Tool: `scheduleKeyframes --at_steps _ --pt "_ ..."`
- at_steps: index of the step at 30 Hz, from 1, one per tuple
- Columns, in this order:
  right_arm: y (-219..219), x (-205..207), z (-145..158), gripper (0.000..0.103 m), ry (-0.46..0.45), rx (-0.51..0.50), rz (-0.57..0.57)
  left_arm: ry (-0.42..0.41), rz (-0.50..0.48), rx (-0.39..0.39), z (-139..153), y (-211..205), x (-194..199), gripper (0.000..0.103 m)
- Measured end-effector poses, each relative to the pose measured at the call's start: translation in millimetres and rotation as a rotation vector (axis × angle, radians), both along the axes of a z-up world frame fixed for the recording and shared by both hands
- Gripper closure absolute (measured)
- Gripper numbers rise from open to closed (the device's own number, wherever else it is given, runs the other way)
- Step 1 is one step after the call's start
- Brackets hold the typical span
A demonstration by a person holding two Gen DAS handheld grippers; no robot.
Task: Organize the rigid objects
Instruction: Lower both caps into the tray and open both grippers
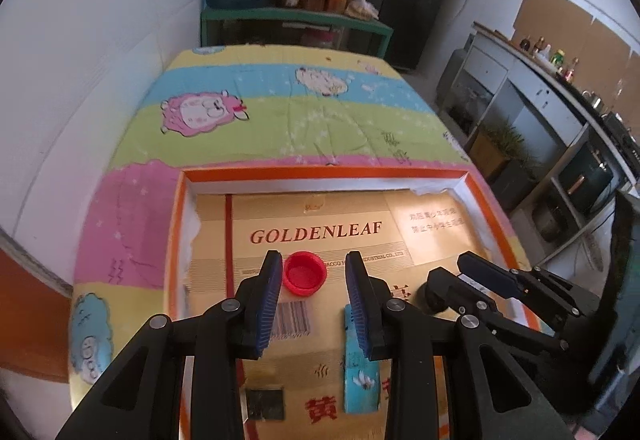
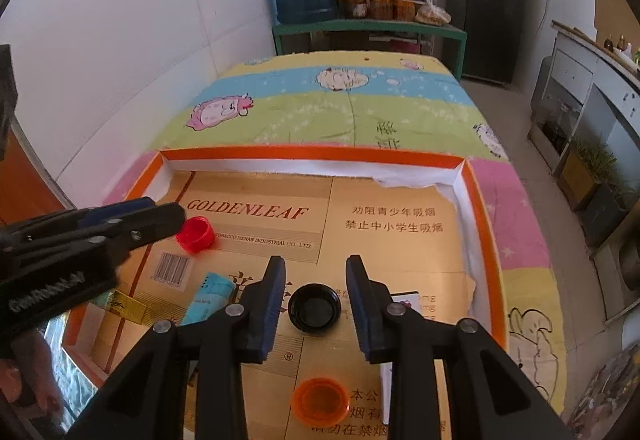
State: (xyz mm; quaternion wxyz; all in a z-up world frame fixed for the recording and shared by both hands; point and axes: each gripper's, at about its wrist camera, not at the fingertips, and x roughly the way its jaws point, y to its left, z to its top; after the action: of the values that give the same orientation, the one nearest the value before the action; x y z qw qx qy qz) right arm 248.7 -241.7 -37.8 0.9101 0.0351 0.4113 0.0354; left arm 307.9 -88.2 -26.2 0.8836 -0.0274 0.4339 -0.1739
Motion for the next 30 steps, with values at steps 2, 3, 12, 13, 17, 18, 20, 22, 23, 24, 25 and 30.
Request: scheduleKeyframes --at_steps 2,3,12,13,17,18,20,22,23,24,25,30 --pt "-1.3 -4.0 2.6 0.071 -0.004 0.006 -0.001 -0.016 0.007 -0.012 6.7 9.5 -8.4 0.069" --pt "-2.1 -7.4 4.0 0.071 -0.008 0.009 0.0 -0.027 0.009 -0.015 10.5 15.0 -14.4 0.069" --pt "-0.3 -36.0 15.3 0.071 -0.041 0.025 0.026 -0.134 0.013 0.081 30.1 60.0 -85.2 0.069" --pt "0.6 -37.7 16.0 0.071 -0.043 0.026 0.029 -0.133 0.012 0.098 27.6 62.6 -91.3 0.069" --pt "2.9 -39.6 14.8 0.071 -0.038 0.03 0.031 -0.101 -0.02 0.129 13.1 59.8 -96.3 0.069" --pt "3.3 -39.7 14.2 0.071 -0.036 0.03 0.031 -0.096 -0.024 0.142 9.8 57.2 -94.8 0.069" --pt "3.4 -41.2 13.1 0.071 -0.033 0.029 0.032 -0.093 -0.025 0.151 4.2 51.6 -89.4 0.069" --pt "2.3 -42.4 12.2 0.071 -0.031 0.024 0.03 -0.081 -0.026 0.146 0.2 49.1 -83.0 0.069" --pt "0.5 -43.0 11.6 0.071 -0.03 0.023 0.027 -0.078 -0.026 0.145 -1.6 47.4 -79.2 0.069" --pt "-1.1 -44.2 11.2 0.071 -0.03 0.024 0.025 -0.075 -0.025 0.147 -3.5 45.5 -75.5 0.069" --pt "-3.3 -44.5 10.5 0.071 -0.028 0.024 0.022 -0.071 -0.024 0.147 -5.1 44.7 -70.8 0.069" --pt "-10.7 -45.6 8.4 0.071 -0.026 0.028 0.006 -0.065 -0.003 0.149 -9.1 39.4 -50.6 0.069"
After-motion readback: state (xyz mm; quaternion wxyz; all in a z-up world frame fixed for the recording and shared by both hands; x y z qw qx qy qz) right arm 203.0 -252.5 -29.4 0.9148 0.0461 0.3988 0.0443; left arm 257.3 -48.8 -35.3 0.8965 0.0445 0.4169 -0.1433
